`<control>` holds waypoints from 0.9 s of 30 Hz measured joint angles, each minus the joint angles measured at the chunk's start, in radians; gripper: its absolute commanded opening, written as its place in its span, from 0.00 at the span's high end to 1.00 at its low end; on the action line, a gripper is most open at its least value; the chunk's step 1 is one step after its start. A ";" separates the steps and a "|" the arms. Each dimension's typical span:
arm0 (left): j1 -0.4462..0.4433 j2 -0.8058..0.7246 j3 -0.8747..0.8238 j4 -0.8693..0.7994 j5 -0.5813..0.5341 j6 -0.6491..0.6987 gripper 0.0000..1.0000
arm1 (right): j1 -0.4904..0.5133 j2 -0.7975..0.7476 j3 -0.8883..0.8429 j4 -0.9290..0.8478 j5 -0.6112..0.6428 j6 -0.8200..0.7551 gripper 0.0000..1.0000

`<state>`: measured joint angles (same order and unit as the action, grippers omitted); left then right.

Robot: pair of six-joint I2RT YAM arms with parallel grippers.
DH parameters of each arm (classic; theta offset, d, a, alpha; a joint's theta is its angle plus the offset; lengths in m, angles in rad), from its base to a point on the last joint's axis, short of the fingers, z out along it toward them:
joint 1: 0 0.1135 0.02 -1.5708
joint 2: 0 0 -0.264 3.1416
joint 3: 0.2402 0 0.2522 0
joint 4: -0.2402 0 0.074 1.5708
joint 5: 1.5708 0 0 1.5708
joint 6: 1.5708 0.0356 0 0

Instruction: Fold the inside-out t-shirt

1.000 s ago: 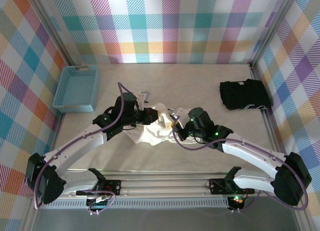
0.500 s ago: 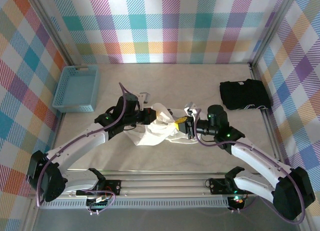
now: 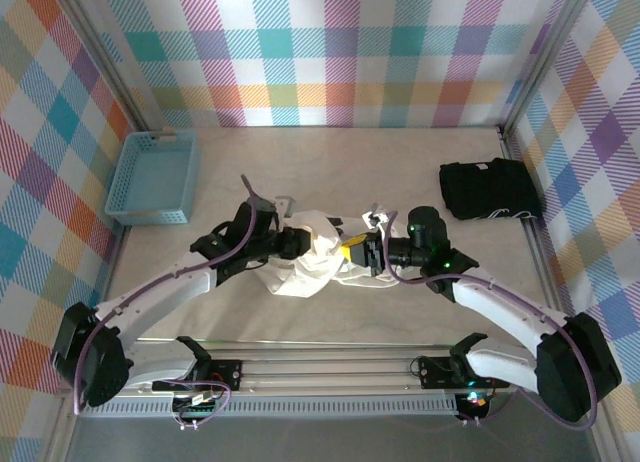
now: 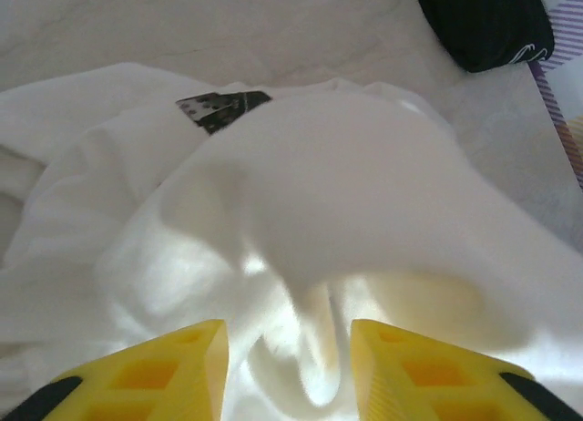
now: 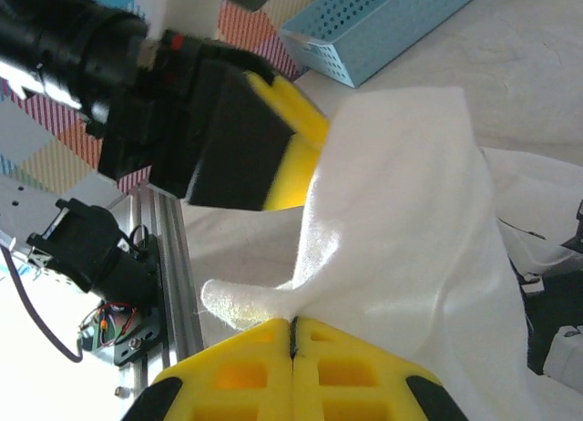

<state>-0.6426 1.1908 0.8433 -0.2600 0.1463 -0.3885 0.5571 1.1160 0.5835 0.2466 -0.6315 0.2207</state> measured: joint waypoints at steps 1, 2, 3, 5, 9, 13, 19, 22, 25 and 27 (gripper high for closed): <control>0.000 -0.021 -0.016 0.002 -0.006 0.003 0.54 | -0.002 0.009 0.001 0.000 0.003 0.011 1.00; 0.000 -0.045 -0.034 0.005 -0.011 0.010 0.51 | -0.005 0.017 0.003 0.001 0.003 0.021 1.00; 0.000 -0.064 -0.047 0.006 -0.015 0.013 0.49 | -0.008 0.026 0.007 0.001 0.003 0.032 1.00; -0.003 -0.112 -0.074 0.011 -0.029 0.025 0.44 | -0.009 0.042 0.018 0.000 0.004 0.055 1.00; -0.018 -0.189 -0.112 0.028 -0.055 0.066 0.38 | -0.019 0.059 0.046 0.001 0.006 0.095 1.00; -0.057 -0.220 -0.122 0.041 -0.054 0.134 0.38 | -0.029 0.066 0.063 0.005 0.005 0.135 1.00; -0.103 -0.163 -0.106 0.056 -0.027 0.248 0.38 | -0.034 0.084 0.075 0.007 0.003 0.165 1.00; -0.105 -0.108 -0.088 0.061 -0.023 0.283 0.37 | -0.035 0.088 0.076 0.007 0.002 0.169 1.00; -0.108 -0.055 -0.069 0.078 -0.016 0.308 0.37 | -0.037 0.088 0.078 0.007 -0.002 0.169 1.00; -0.109 -0.018 -0.053 0.082 -0.009 0.320 0.36 | -0.040 0.088 0.080 0.007 -0.002 0.169 1.00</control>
<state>-0.7521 1.1725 0.7906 -0.1783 0.1371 -0.0685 0.5175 1.2037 0.6632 0.2535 -0.6338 0.3893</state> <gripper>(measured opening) 0.635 0.041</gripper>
